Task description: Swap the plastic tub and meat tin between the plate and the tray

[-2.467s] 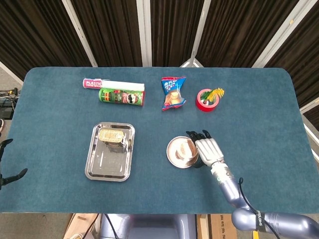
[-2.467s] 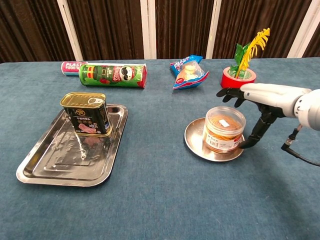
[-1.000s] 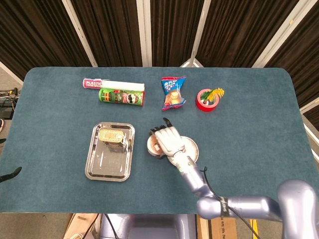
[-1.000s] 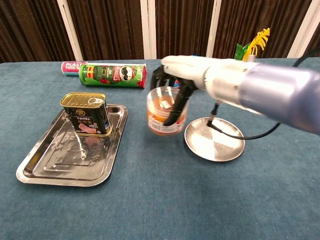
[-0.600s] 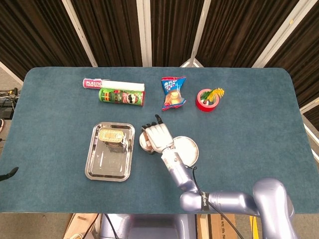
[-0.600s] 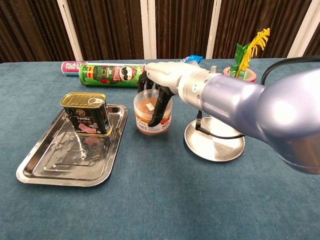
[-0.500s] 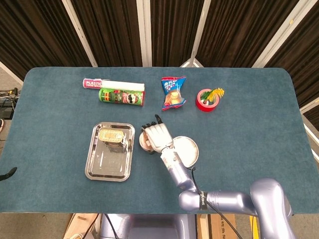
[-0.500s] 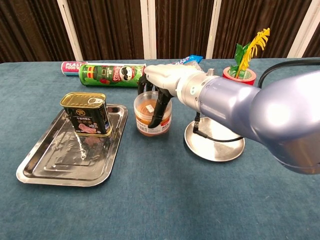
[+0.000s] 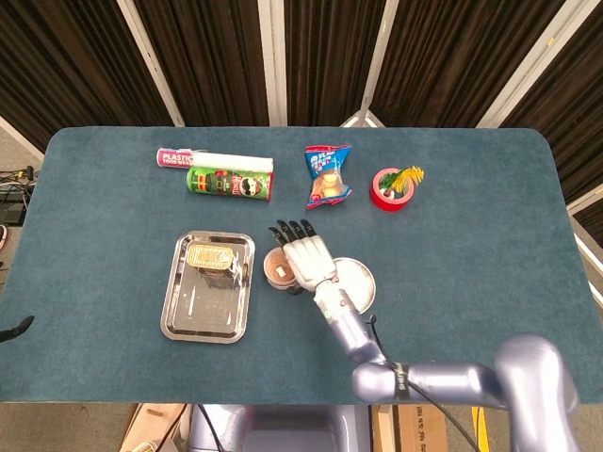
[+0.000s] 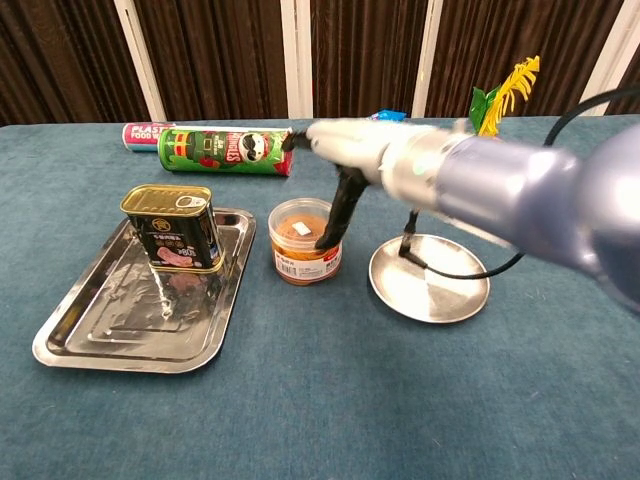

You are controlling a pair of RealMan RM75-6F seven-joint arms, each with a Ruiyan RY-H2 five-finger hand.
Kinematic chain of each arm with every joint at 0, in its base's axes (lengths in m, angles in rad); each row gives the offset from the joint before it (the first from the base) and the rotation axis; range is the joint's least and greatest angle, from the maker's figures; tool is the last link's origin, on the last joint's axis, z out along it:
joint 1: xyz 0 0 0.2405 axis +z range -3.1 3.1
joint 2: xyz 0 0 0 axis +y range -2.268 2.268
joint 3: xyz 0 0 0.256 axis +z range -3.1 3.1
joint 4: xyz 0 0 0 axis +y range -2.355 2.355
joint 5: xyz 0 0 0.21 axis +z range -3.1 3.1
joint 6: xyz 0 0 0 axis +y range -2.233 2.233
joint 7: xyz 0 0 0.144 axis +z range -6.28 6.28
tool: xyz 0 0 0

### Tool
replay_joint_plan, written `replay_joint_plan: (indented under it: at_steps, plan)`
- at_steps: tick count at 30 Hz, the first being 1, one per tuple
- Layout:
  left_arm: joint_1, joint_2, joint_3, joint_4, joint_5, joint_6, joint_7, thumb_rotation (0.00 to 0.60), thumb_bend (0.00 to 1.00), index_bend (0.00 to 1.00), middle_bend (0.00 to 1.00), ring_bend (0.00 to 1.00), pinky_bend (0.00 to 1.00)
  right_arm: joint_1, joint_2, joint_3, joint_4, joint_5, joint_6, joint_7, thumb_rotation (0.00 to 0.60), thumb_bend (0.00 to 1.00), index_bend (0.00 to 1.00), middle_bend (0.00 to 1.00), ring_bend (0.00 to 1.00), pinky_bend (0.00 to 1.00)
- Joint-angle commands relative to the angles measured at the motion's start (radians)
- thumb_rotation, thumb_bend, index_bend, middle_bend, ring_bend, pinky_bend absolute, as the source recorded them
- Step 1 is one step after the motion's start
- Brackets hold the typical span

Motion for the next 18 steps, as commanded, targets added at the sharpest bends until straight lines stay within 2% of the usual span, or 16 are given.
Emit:
replay_joint_plan:
  at_steps: [1, 3, 6, 10, 12, 15, 18]
  plan:
    - [-0.001, 0.002, 0.008, -0.001, 0.021, -0.002, -0.013, 0.600, 0.18, 0.21, 0.00, 0.00, 0.16, -0.140, 0.173, -0.039, -0.185, -0.141, 0.148, 0.082, 0.600, 0.00, 0.00, 0.00, 0.00, 0.00]
    - [-0.002, 0.005, 0.017, -0.003, 0.045, -0.006, -0.032, 0.600, 0.18, 0.21, 0.00, 0.00, 0.16, -0.226, 0.260, -0.087, -0.254, -0.226, 0.226, 0.128, 0.600, 0.00, 0.00, 0.00, 0.00, 0.00]
    - [-0.006, 0.005, 0.029, -0.003, 0.076, -0.011, -0.041, 0.600, 0.18, 0.21, 0.00, 0.00, 0.16, -0.358, 0.365, -0.198, -0.300, -0.354, 0.329, 0.185, 0.600, 0.00, 0.00, 0.00, 0.00, 0.00]
    - [-0.018, -0.006, 0.038, 0.001, 0.104, -0.020, -0.048, 0.600, 0.18, 0.21, 0.00, 0.00, 0.16, -0.517, 0.442, -0.345, -0.279, -0.485, 0.435, 0.279, 0.600, 0.00, 0.00, 0.00, 0.00, 0.00]
    - [-0.026, -0.010, 0.042, 0.002, 0.110, -0.035, -0.047, 0.600, 0.18, 0.21, 0.00, 0.00, 0.16, -0.582, 0.455, -0.398, -0.235, -0.547, 0.468, 0.349, 0.600, 0.00, 0.00, 0.00, 0.00, 0.00]
    - [-0.045, -0.017, 0.046, 0.003, 0.120, -0.062, -0.041, 0.600, 0.17, 0.21, 0.00, 0.00, 0.16, -0.657, 0.455, -0.440, -0.167, -0.613, 0.509, 0.437, 0.600, 0.00, 0.00, 0.00, 0.00, 0.00]
    - [-0.086, -0.015, 0.038, -0.010, 0.130, -0.111, -0.033, 0.600, 0.17, 0.20, 0.00, 0.00, 0.16, -0.707, 0.446, -0.454, -0.119, -0.644, 0.536, 0.484, 0.600, 0.00, 0.00, 0.00, 0.00, 0.00]
